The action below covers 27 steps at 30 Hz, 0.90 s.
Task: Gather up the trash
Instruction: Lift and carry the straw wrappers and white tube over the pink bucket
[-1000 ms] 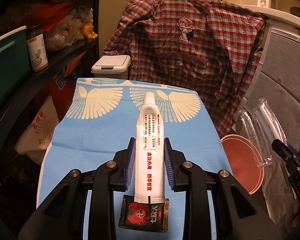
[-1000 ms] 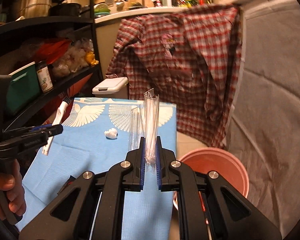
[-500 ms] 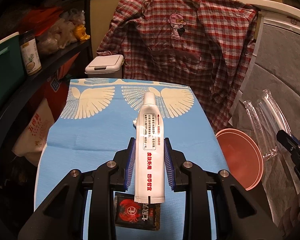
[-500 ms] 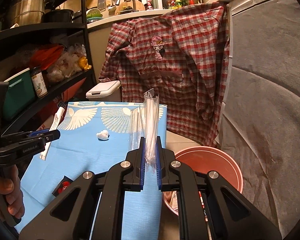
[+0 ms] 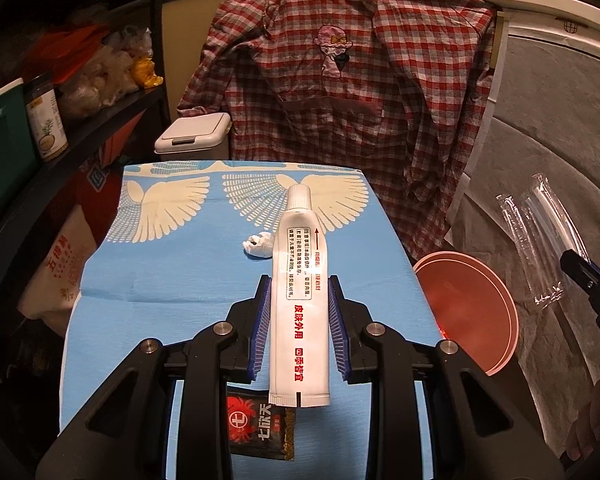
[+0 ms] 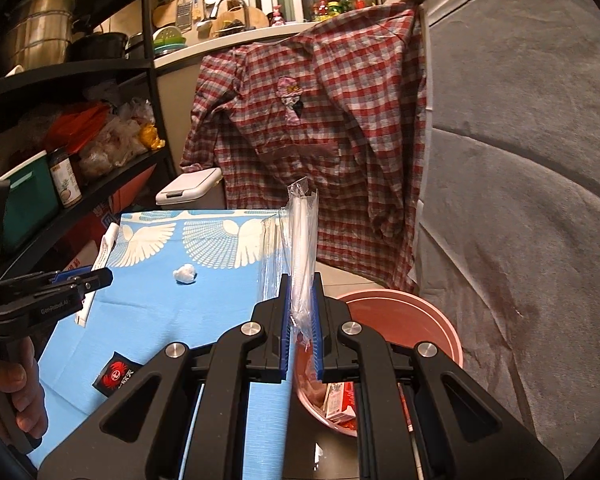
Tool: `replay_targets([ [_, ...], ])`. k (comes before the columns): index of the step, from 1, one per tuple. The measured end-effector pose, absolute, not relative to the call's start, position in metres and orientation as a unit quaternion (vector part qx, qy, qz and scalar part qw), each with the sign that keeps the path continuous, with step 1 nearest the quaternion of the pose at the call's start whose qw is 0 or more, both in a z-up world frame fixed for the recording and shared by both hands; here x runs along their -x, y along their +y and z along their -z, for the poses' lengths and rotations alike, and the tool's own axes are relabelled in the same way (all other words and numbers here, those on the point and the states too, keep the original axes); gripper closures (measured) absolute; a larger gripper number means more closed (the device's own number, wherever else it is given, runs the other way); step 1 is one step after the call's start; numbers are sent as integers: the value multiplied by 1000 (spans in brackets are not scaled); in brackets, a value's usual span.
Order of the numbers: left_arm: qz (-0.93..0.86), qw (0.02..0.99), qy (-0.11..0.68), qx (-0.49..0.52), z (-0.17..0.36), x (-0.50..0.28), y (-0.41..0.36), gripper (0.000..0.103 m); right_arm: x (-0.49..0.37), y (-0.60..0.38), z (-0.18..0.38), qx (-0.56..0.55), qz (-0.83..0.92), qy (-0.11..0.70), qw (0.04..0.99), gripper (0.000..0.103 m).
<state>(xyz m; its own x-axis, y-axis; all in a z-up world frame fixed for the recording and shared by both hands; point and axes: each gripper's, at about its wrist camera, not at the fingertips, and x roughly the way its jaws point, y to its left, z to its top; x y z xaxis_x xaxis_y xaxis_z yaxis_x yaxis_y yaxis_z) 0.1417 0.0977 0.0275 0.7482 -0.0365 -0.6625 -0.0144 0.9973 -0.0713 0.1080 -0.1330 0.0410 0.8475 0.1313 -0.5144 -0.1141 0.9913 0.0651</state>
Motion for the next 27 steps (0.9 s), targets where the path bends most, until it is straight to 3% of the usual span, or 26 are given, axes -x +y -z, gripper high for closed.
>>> replay_targets([
  [27, 51, 934, 351, 43, -30, -153, 51, 76, -116, -175, -35, -30, -30, 279, 959, 93],
])
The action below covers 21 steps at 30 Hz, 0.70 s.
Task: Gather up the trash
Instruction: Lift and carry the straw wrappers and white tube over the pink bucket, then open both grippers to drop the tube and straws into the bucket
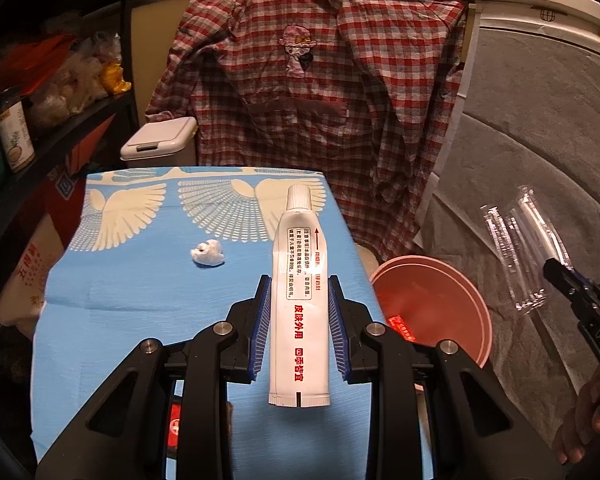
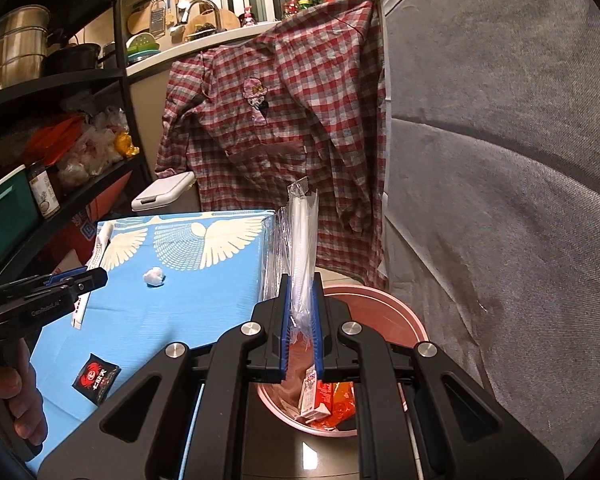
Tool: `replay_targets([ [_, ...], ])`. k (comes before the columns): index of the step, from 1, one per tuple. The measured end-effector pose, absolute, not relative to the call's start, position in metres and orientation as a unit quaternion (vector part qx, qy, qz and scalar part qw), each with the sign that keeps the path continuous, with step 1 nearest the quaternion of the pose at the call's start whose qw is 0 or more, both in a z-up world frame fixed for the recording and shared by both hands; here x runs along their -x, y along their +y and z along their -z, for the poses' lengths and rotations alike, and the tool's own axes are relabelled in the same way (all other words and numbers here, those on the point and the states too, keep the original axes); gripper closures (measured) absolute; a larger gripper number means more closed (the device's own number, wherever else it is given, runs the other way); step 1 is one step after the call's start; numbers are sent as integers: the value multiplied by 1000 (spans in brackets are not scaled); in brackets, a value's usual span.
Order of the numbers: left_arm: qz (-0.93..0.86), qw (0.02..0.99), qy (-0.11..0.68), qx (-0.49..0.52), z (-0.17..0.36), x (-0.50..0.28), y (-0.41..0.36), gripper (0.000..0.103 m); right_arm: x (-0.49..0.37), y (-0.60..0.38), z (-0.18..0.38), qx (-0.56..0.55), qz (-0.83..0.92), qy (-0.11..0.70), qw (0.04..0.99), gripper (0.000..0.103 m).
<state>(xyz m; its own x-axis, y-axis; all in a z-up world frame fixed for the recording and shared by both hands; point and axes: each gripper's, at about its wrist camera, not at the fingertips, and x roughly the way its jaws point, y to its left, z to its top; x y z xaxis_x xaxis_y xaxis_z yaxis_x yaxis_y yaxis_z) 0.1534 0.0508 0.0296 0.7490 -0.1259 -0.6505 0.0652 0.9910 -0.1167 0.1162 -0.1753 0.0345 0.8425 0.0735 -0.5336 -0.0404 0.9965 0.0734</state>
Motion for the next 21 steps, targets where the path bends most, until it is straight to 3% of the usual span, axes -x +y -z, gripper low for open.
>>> replay_targets([
  [21, 195, 893, 399, 72, 9, -188, -38, 76, -139, -207, -5, -50, -5, 335, 941, 93],
])
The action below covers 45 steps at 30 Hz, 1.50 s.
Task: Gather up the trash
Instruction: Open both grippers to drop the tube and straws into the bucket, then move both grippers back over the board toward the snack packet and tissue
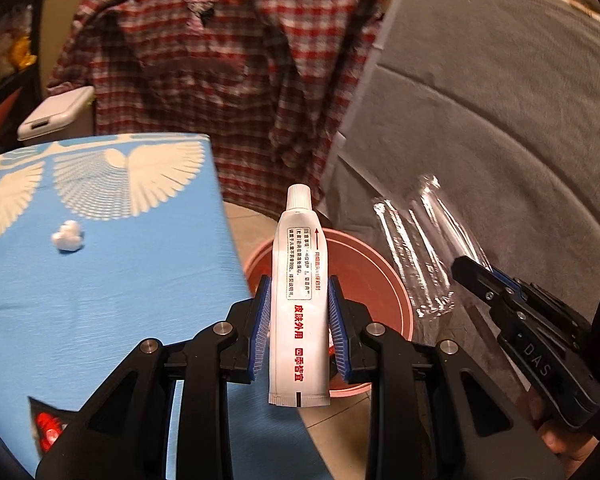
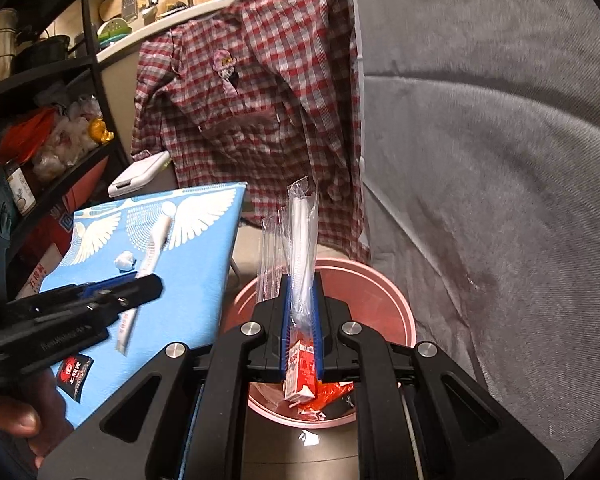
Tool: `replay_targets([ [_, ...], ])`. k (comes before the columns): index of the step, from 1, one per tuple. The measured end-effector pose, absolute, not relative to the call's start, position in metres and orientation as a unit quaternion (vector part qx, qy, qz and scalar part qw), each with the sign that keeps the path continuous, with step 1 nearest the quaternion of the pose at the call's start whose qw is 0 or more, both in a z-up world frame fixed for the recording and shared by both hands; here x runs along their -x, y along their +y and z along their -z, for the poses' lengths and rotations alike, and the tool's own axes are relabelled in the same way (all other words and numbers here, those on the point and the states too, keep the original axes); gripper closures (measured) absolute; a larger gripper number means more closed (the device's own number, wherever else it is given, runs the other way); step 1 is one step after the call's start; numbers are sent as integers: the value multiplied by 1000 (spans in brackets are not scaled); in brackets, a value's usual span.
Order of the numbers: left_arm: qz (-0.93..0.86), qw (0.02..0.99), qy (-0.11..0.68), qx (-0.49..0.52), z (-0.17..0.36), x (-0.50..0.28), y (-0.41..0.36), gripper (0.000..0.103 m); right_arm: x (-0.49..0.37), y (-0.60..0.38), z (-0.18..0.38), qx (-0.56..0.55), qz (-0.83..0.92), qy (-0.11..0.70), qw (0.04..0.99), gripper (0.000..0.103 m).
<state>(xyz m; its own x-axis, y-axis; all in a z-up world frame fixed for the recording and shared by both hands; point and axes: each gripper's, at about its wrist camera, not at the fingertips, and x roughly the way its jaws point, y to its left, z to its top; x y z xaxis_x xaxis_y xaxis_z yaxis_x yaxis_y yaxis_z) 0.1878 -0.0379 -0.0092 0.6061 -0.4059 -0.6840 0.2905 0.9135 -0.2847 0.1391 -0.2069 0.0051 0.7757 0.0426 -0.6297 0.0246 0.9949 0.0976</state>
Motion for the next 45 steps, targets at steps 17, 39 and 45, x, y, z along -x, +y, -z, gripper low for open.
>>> replay_targets([
  [17, 186, 896, 401, 49, 25, -203, -93, 61, -171, -232, 31, -49, 37, 386, 920, 83],
  [39, 121, 942, 311, 46, -56, -153, 19, 63, -128, -173, -30, -30, 12, 285, 958, 79],
  [45, 98, 948, 297, 52, -73, -133, 75, 63, -119, -126, -36, -12, -33, 280, 959, 79],
])
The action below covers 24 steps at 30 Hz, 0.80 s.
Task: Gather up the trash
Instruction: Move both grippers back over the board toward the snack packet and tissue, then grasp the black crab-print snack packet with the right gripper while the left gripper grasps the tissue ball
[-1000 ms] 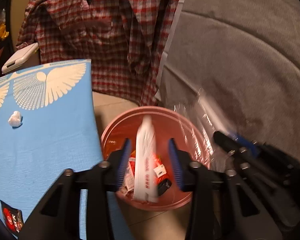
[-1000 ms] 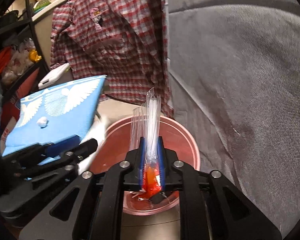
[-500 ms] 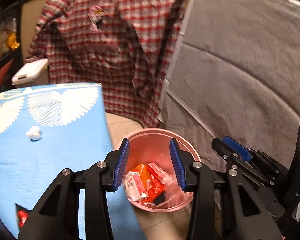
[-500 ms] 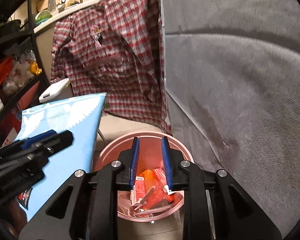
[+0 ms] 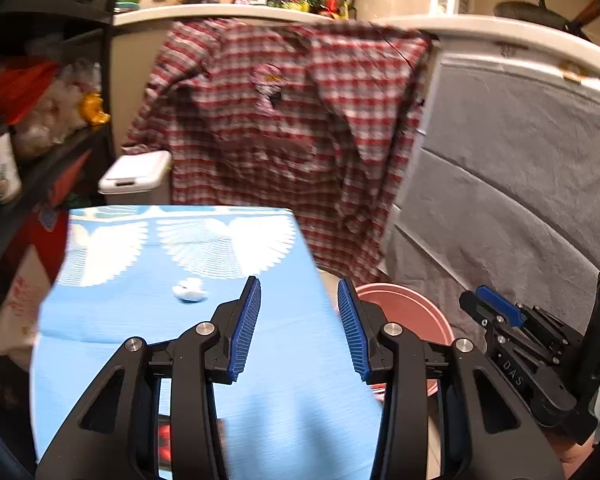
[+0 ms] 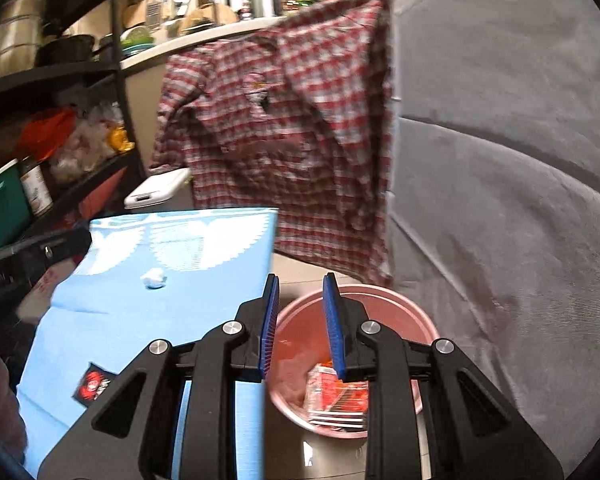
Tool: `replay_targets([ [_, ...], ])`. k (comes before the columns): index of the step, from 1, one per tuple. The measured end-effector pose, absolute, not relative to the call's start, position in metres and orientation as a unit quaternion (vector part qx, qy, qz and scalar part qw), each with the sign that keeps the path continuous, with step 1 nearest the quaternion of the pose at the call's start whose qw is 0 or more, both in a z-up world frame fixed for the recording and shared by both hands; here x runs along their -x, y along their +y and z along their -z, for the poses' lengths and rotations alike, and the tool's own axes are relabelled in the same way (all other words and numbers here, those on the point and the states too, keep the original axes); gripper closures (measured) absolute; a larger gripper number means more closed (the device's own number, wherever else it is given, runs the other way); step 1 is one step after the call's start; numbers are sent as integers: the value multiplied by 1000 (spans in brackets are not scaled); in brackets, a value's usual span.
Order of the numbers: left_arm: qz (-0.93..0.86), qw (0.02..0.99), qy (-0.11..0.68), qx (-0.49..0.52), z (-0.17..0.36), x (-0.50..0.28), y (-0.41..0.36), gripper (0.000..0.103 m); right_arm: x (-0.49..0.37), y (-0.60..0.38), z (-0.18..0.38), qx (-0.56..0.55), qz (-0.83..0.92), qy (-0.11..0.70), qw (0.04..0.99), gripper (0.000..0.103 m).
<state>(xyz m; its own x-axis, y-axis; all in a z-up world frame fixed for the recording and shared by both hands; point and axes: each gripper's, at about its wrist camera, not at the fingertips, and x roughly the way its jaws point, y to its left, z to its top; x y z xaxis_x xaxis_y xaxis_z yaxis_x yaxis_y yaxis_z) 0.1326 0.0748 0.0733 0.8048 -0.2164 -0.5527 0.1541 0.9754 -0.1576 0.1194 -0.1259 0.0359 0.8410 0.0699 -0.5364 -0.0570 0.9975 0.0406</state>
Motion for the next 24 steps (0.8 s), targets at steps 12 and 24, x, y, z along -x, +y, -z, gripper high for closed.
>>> replay_targets([
  [12, 43, 958, 280, 49, -97, -109, 197, 63, -113, -28, -13, 40, -186, 314, 930, 95],
  [24, 7, 941, 316, 122, -55, -127, 262, 67, -125, 62, 66, 101, -311, 412, 851, 43],
])
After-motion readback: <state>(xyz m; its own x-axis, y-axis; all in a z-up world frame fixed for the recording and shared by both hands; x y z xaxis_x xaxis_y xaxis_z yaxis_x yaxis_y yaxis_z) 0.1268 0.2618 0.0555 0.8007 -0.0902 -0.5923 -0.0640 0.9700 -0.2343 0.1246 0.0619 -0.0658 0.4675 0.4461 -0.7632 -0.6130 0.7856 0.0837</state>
